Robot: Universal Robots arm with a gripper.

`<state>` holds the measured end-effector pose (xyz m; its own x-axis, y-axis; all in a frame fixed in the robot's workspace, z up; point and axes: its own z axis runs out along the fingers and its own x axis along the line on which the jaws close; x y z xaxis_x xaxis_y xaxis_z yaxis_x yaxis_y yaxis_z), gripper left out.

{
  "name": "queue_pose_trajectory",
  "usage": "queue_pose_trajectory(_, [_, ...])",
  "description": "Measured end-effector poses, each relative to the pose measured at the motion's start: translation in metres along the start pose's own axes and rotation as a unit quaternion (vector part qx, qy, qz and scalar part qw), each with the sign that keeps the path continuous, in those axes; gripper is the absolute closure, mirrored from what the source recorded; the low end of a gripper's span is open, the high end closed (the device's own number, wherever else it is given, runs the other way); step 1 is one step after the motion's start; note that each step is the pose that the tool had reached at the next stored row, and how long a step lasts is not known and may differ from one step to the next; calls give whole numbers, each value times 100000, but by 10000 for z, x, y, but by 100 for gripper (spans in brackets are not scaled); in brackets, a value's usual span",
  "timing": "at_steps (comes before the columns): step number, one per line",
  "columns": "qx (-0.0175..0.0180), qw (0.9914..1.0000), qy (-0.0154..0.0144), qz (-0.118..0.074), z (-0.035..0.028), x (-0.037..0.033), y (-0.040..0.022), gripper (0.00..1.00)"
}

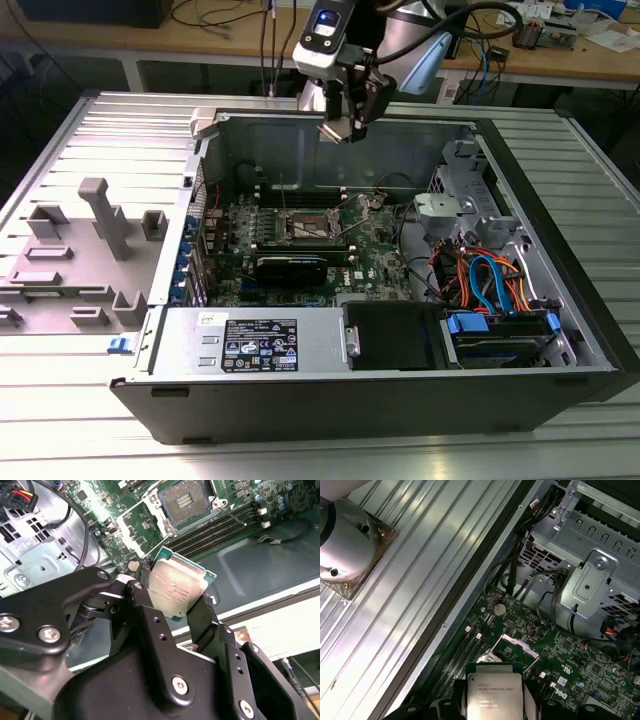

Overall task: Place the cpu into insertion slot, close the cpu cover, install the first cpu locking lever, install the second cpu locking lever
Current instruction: 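Place the cpu into insertion slot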

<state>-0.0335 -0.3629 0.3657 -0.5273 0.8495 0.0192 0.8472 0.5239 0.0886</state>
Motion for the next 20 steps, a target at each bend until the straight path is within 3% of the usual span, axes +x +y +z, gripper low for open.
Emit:
queue_pose_trajectory(7, [-24, 99992, -112, 1238, 1, 17, -32, 46])
queue_pose_trajectory(10, [-60, 99962, -242, 2758, 7, 17, -33, 46])
queue_pose_trajectory(16, [-151, 99710, -672, 7586, 19, 17, -34, 46])
queue_pose_trajectory(20, [-80, 99397, -908, 10929, 34, 17, -36, 46])
